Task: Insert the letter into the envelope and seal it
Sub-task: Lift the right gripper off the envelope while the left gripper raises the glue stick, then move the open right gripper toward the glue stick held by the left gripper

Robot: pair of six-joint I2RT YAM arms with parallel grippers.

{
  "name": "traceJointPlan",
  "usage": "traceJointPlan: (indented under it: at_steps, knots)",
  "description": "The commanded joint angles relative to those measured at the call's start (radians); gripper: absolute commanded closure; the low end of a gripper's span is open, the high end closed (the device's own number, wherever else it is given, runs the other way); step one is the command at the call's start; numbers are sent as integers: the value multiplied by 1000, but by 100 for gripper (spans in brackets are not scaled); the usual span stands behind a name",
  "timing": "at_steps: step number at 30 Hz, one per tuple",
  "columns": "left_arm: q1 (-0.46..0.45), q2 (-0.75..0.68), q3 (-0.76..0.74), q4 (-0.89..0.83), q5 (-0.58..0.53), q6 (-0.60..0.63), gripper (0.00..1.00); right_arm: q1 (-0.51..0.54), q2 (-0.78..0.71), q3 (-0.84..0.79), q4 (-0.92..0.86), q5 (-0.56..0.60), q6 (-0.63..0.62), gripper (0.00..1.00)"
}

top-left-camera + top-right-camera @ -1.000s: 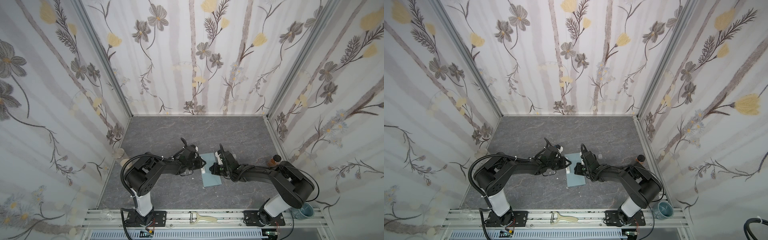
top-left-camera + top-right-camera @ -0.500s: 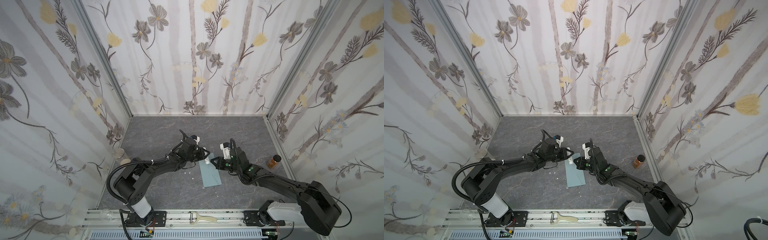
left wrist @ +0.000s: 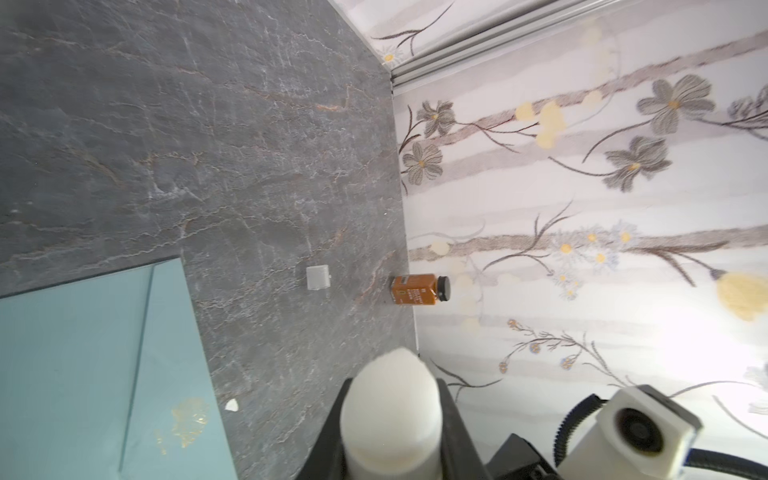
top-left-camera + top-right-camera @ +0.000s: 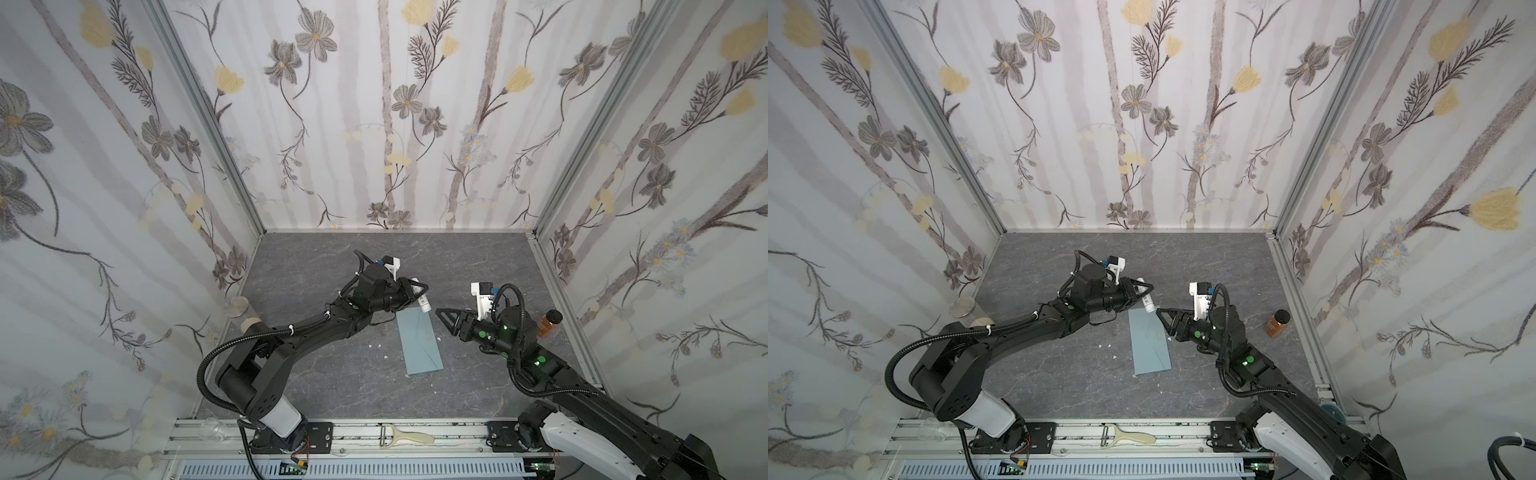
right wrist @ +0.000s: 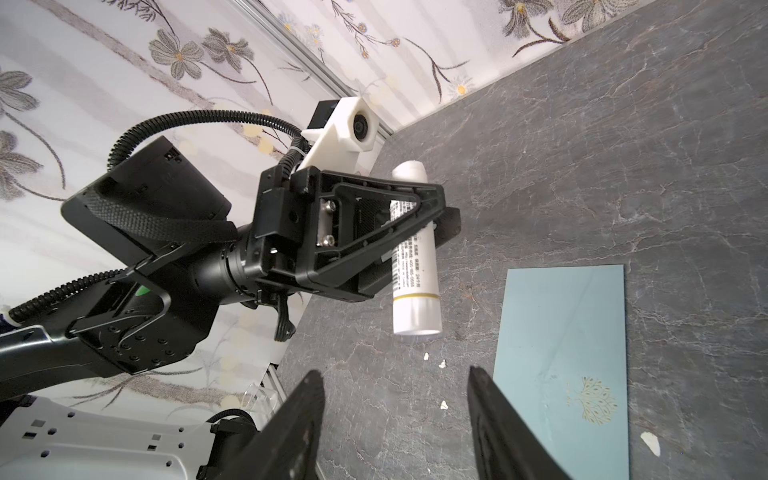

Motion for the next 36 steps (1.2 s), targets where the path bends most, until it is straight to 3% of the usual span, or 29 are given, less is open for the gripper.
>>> traceJointPlan:
  at_steps: [1,4,11,23,36]
  knots:
    - [3,-25,-49,214,-12,-212,100,-1,1,-10,92,16,15,42]
    - [4,-42,-103,346,-46,-337,100,0,38,-7,158,15,27,41]
    - [1,-67,-140,408,-96,-406,100,0,126,25,260,-14,47,41]
    - [-11,-76,-166,414,-166,-380,100,41,151,74,256,49,48,43]
    - [-26,-73,-157,415,-183,-358,100,74,219,117,244,94,54,57]
